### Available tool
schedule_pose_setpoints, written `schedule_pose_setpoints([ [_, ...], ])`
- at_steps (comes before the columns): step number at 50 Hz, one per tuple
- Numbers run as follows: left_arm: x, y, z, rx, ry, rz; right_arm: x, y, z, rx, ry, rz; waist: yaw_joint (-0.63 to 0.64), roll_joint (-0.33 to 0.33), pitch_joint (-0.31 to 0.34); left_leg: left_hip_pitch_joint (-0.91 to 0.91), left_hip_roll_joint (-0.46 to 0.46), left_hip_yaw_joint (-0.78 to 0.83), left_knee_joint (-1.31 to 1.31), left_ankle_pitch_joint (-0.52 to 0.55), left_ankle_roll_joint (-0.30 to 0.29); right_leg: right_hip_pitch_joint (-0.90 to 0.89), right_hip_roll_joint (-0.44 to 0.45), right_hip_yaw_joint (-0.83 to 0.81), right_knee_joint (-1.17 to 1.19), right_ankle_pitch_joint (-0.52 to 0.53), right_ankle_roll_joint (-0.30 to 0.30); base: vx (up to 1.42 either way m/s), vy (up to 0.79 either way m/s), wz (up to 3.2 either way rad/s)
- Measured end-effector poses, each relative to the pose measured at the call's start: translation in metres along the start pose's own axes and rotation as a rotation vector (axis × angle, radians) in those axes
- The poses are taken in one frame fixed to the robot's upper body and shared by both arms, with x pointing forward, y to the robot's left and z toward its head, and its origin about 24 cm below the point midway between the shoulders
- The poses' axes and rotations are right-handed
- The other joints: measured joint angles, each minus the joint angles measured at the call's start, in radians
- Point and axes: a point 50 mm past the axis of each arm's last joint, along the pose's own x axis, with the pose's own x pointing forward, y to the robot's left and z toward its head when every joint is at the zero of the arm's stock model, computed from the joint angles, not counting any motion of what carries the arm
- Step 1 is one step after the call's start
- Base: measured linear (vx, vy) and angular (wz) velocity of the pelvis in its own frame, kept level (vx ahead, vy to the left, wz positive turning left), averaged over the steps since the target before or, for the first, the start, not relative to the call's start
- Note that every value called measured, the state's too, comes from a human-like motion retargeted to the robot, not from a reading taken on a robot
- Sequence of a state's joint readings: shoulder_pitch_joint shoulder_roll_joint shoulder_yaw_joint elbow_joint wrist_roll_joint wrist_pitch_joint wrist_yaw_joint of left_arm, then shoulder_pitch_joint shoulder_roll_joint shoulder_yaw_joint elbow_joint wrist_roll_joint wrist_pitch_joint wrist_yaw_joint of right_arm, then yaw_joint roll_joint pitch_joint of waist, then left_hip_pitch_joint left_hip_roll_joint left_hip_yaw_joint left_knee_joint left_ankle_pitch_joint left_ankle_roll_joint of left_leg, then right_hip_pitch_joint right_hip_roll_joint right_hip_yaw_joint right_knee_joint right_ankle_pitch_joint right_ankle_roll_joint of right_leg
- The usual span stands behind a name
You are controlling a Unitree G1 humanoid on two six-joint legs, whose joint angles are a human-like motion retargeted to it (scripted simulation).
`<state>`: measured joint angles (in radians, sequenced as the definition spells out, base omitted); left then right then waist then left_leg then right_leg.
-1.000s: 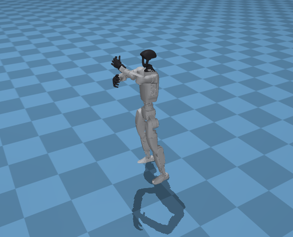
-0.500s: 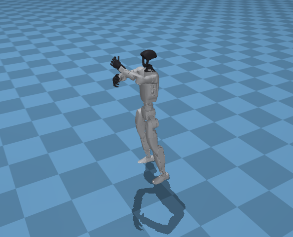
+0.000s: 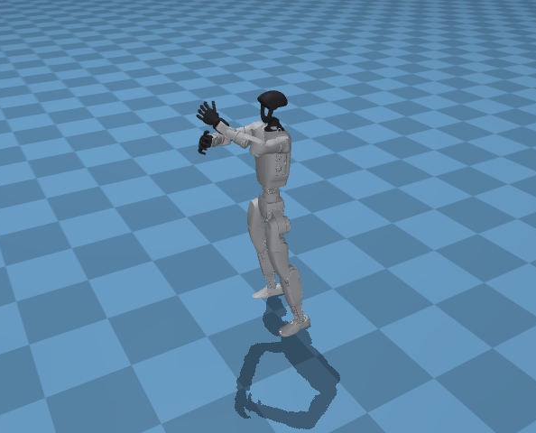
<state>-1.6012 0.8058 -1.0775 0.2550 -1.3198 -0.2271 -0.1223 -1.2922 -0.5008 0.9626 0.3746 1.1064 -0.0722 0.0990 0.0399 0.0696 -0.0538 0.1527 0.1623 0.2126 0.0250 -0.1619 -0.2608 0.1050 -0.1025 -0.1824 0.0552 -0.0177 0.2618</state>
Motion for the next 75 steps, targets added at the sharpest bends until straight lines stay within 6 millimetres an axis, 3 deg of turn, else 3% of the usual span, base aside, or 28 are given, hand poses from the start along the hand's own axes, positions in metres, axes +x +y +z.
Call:
schedule_pose_setpoints([
  [9, -0.031, 0.048, -0.005, 0.015, 0.008, 0.22, -0.026, -0.049, 0.006, -0.012, -0.015, -0.195, 0.0, -0.002, 0.002, 0.003, 0.0, 0.005, -0.001, 0.0, 0.0, 0.002, 0.001, -0.005, -0.001, 0.001, 0.0, 0.0, 0.0, 0.0],
  [15, -0.07, 0.087, -0.019, 0.011, 0.028, 0.451, -0.066, -0.097, 0.004, -0.056, 0.005, -0.428, 0.005, -0.003, 0.021, 0.015, -0.001, 0.008, -0.003, 0.0, 0.0, 0.013, 0.001, -0.007, 0.001, -0.002, 0.0, 0.0, 0.0, 0.0],
  [22, -0.157, 0.13, -0.054, 0.042, 0.159, 0.833, -0.151, -0.153, -0.015, -0.101, 0.081, -0.834, 0.011, -0.005, 0.049, 0.033, -0.001, 0.015, -0.003, -0.002, 0.0, 0.029, 0.0, -0.006, 0.003, -0.006, 0.0, 0.0, 0.0, 0.0],
  [25, -0.21, 0.138, -0.074, 0.037, 0.242, 1.002, -0.201, -0.17, -0.024, -0.132, 0.125, -1.04, -0.002, 0.007, 0.101, 0.071, -0.005, 0.007, 0.005, -0.014, -0.001, 0.08, -0.002, -0.017, -0.003, -0.006, 0.0, -0.02, 0.03, 0.11],
  [28, -0.263, 0.134, -0.099, 0.012, 0.355, 1.15, -0.247, -0.178, -0.044, -0.131, 0.218, -1.199, 0.005, 0.001, 0.097, 0.066, -0.003, 0.017, 0.0, -0.009, -0.001, 0.066, -0.002, -0.008, 0.001, -0.009, 0.0, 0.0, 0.0, 0.0],
  [32, -0.335, 0.111, -0.135, -0.067, 0.51, 1.331, -0.309, -0.174, -0.078, -0.129, 0.399, -1.371, 0.009, -0.007, 0.09, 0.054, -0.003, 0.026, -0.002, -0.006, 0.0, 0.045, -0.005, 0.002, 0.01, -0.013, 0.0, 0.0, 0.0, 0.0],
  [35, -0.388, 0.079, -0.162, -0.147, 0.643, 1.457, -0.355, -0.159, -0.107, -0.118, 0.578, -1.463, 0.008, -0.01, 0.098, 0.057, -0.002, 0.028, -0.001, -0.009, 0.0, 0.045, -0.006, 0.007, 0.013, -0.017, 0.0, 0.0, 0.0, 0.0],
  [39, -0.455, 0.015, -0.196, -0.251, 0.896, 1.592, -0.412, -0.121, -0.153, -0.05, 0.858, -1.532, 0.006, -0.017, 0.112, 0.064, -0.001, 0.03, 0.002, -0.014, 0.0, 0.049, -0.008, 0.015, 0.016, -0.022, 0.0, 0.0, 0.0, 0.0],
  [43, -0.509, -0.068, -0.219, -0.389, 1.223, 1.642, -0.462, -0.064, -0.197, 0.107, 1.135, -1.537, 0.004, -0.025, 0.122, 0.066, -0.003, 0.026, 0.005, -0.019, 0.003, 0.053, -0.01, 0.022, 0.014, -0.026, 0.0, 0.0, 0.0, 0.0],
  [47, -0.538, -0.156, -0.23, -0.567, 1.488, 1.671, -0.495, 0.001, -0.23, 0.258, 1.342, -1.493, -0.007, -0.036, 0.151, 0.083, -0.026, 0.0, 0.009, -0.029, 0.028, 0.083, -0.035, 0.018, 0.012, -0.032, 0.0, 0.01, 0.06, 0.17],
  [50, -0.546, -0.213, -0.231, -0.716, 1.595, 1.697, -0.505, 0.049, -0.249, 0.406, 1.424, -1.474, -0.005, -0.044, 0.155, 0.076, -0.033, -0.011, 0.006, -0.026, 0.036, 0.077, -0.04, 0.024, 0.01, -0.031, 0.0, 0.0, 0.0, 0.0],
  [55, -0.541, -0.274, -0.23, -0.888, 1.623, 1.782, -0.499, 0.107, -0.272, 0.563, 1.471, -1.427, -0.004, -0.049, 0.178, 0.067, -0.041, -0.038, 0.003, -0.021, 0.043, 0.07, -0.045, 0.032, 0.014, -0.029, 0.0, 0.0, 0.0, 0.0],
  [58, -0.533, -0.291, -0.233, -0.937, 1.608, 1.8, -0.489, 0.126, -0.281, 0.604, 1.469, -1.384, -0.001, -0.05, 0.192, 0.057, -0.044, -0.058, 0.0, -0.014, 0.046, 0.056, -0.046, 0.039, 0.025, -0.029, -0.002, -0.04, 0.0, 0.06],
  [62, -0.521, -0.295, -0.24, -0.957, 1.582, 1.756, -0.475, 0.136, -0.288, 0.615, 1.449, -1.324, 0.004, -0.049, 0.212, 0.037, -0.046, -0.086, -0.005, -0.001, 0.05, 0.024, -0.045, 0.053, 0.05, -0.029, -0.007, -0.07, -0.02, 0.07],
  [70, -0.504, -0.271, -0.255, -0.888, 1.536, 1.599, -0.459, 0.123, -0.29, 0.549, 1.398, -1.254, -0.002, -0.052, 0.244, -0.02, -0.056, -0.146, -0.018, 0.034, 0.057, -0.056, -0.043, 0.09, 0.086, -0.021, -0.016, -0.09, -0.03, 0.03],
  [75, -0.505, -0.252, -0.257, -0.81, 1.518, 1.605, -0.459, 0.113, -0.288, 0.501, 1.393, -1.245, -0.013, -0.061, 0.256, -0.047, -0.067, -0.185, -0.028, 0.053, 0.059, -0.073, -0.043, 0.114, 0.058, -0.004, -0.02, -0.08, -0.02, 0.02],
])
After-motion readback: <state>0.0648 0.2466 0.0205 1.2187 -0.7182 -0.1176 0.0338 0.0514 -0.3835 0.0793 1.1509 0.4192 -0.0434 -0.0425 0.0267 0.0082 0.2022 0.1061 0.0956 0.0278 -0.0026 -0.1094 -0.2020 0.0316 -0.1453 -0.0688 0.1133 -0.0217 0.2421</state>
